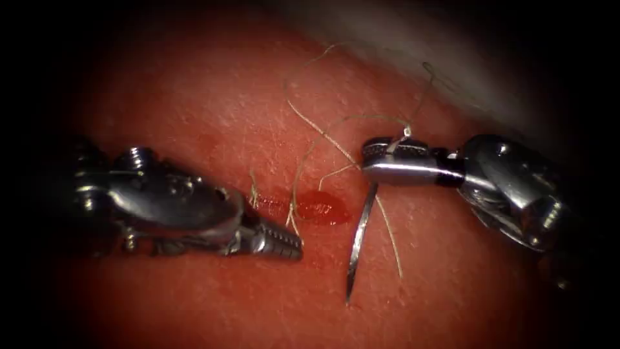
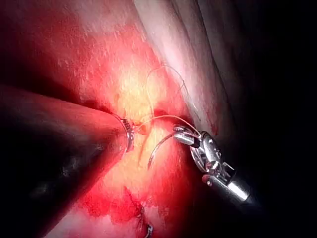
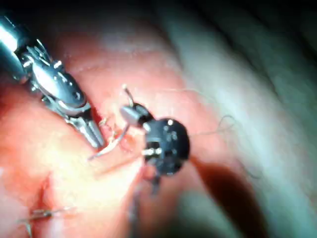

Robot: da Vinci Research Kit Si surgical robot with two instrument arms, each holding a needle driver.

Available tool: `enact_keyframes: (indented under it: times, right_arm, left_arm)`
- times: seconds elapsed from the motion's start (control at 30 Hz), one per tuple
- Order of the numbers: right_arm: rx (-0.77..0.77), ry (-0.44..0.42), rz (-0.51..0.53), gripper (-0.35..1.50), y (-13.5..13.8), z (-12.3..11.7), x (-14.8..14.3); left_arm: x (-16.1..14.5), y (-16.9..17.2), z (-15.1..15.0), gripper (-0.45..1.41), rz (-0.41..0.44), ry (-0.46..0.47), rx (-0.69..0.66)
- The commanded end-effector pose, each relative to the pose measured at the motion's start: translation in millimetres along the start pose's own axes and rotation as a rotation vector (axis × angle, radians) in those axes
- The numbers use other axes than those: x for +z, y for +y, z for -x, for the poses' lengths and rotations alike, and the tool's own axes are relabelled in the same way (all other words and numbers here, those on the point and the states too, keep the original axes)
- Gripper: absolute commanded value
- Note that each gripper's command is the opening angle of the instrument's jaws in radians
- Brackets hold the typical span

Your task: Wound Closure

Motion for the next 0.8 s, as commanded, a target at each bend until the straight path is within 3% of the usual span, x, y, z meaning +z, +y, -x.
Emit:
enact_keyframes:
  times: [0.03, 0.27, 0.4, 0.57, 0.8]
  right_arm:
    - [-0.001, 0.001, -0.002, -0.35, 0.2, 0.3, 0.7]
    - [0.0, -0.005, -0.001, -0.35, 0.1, 0.4, 0.8]
    - [-0.023, -0.017, 0.002, -0.35, -0.1, 0.3, 0.8]
    - [-0.04, -0.026, 0.004, -0.35, -0.2, 0.3, 0.8]
    - [-0.046, -0.029, 0.004, -0.35, -0.3, 0.3, 0.8]
  left_arm:
    - [0.9, 0.0, 0.1, -0.35, -0.01, 0.002, 0.006]
    - [2.0, -0.1, -1.3, -0.35, -0.036, 0.0, -0.007]
    - [2.2, -1.1, -2.0, -0.35, -0.101, -0.016, -0.015]
    - [1.6, -2.9, -2.1, -0.35, -0.171, -0.064, -0.02]
    - [2.9, -3.4, -0.9, -0.35, -0.183, -0.113, -0.018]
